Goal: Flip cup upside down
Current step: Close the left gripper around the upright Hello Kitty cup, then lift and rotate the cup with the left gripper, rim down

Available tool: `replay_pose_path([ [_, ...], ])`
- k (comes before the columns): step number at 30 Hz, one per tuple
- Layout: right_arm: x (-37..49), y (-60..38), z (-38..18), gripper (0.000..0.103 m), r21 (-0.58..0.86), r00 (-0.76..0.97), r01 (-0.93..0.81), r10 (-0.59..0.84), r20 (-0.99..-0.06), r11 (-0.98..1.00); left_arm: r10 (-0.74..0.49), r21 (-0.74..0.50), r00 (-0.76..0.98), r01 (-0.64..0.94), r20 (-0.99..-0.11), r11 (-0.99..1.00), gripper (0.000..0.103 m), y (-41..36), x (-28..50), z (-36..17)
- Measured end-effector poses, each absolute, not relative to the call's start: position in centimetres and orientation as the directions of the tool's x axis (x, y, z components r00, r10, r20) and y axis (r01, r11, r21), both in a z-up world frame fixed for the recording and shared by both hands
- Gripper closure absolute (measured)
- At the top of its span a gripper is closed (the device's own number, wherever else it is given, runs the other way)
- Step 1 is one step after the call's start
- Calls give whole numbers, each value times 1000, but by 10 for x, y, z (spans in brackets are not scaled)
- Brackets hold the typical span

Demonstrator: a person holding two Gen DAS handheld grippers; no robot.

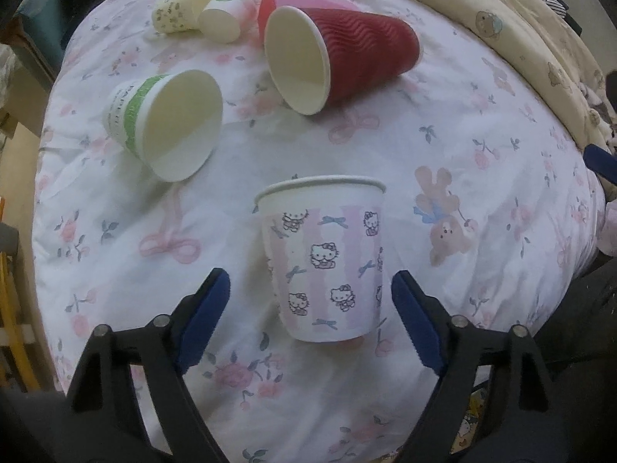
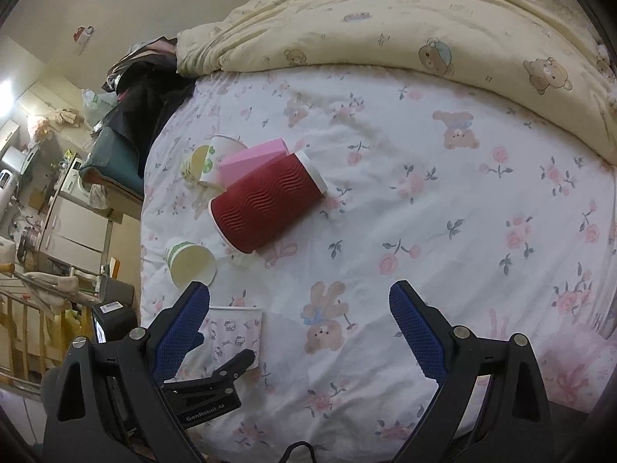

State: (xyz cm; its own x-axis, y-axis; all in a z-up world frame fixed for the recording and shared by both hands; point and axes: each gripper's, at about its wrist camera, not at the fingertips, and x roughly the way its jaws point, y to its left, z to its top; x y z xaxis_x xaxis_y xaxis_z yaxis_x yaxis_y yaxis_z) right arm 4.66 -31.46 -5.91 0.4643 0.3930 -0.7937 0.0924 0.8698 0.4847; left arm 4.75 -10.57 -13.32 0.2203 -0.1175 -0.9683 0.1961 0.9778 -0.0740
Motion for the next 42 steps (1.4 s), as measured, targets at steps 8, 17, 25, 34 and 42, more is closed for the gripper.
replay_pose_path([
  [8, 49, -304, -60, 6, 462, 448, 62, 389, -805, 885, -140, -93, 211, 216, -967, 972, 51, -105, 43, -127],
  [17, 49, -306, -55, 6, 494, 478, 72, 404, -780, 867, -232, -194, 314, 149, -921, 970, 51, -66, 29, -49],
  [25, 52, -262, -46, 6, 523, 444, -69, 496, -746, 850, -252, -204, 271, 194, -929, 959, 51, -57, 13, -47],
  [34, 50, -208, -55, 6, 462, 330, -251, 524, -785, 851, -296, -234, 275, 238, -915, 943, 51, -72, 4, -53],
  [42, 53, -211, -64, 6, 476, 311, -229, 527, -791, 849, -318, -252, 299, 238, -900, 938, 51, -69, 2, -47],
])
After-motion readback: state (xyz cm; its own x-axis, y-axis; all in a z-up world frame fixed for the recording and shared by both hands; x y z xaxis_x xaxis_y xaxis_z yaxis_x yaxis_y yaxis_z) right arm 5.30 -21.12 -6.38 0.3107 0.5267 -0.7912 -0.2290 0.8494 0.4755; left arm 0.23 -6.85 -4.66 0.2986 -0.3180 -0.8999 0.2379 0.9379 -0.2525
